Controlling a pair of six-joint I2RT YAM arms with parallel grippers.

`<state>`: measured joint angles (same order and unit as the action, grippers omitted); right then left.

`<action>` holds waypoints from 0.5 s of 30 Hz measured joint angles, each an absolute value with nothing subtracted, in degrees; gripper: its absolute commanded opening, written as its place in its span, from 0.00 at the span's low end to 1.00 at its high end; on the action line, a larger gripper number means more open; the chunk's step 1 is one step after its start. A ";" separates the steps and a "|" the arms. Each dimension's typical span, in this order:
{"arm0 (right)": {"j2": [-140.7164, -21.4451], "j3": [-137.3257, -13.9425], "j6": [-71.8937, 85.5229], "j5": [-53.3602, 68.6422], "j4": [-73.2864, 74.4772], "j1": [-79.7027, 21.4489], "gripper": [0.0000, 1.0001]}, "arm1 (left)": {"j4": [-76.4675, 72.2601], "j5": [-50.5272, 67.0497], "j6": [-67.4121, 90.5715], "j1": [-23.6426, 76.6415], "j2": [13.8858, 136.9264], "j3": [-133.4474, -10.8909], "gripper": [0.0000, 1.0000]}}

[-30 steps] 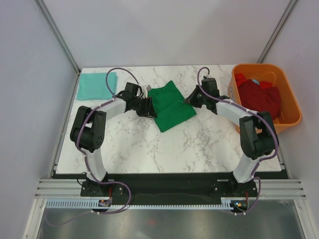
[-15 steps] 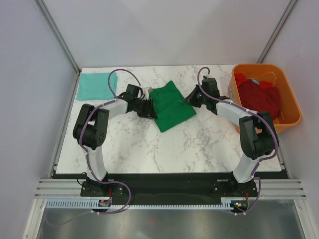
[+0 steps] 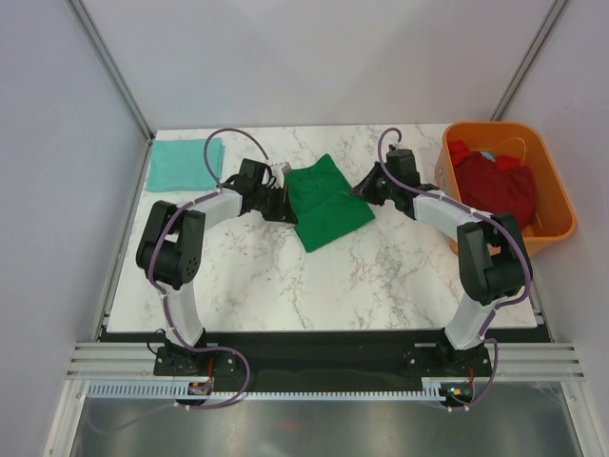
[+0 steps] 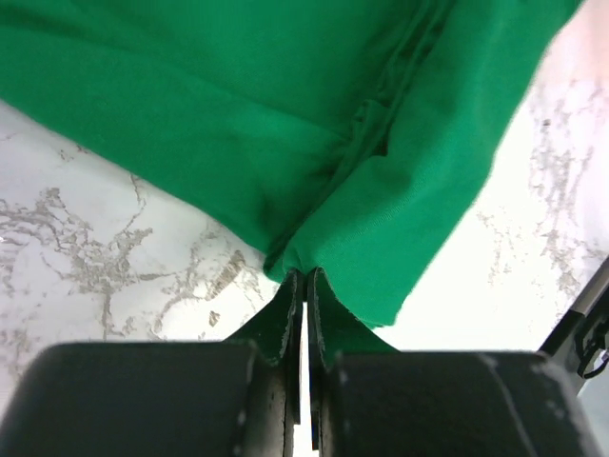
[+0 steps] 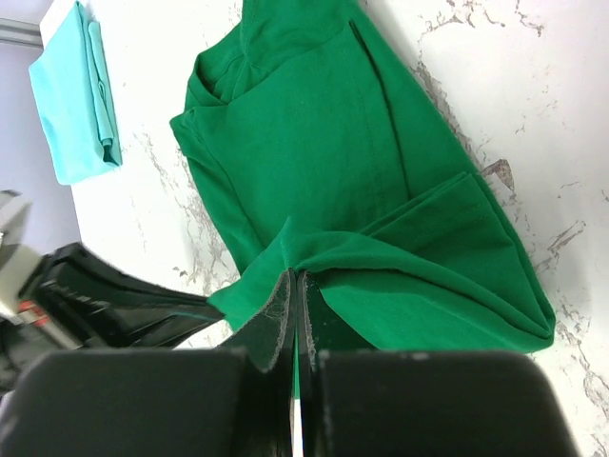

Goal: Fold and stack the t-shirts
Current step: Fold the tshirt

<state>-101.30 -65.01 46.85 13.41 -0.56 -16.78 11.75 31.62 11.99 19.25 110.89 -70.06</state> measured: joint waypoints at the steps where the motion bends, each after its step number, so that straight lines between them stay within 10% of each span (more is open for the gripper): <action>1: -101.30 -65.01 46.87 13.52 -0.56 -16.71 0.00 | 11.77 31.55 12.01 19.25 109.97 -70.00 0.02; 15: -101.19 -67.48 46.74 13.91 -0.36 -16.60 0.00 | 14.50 26.52 12.03 19.25 101.78 -72.01 0.02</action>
<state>-101.19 -67.48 46.74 13.91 -0.36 -16.60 14.50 26.52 12.03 19.25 101.78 -72.01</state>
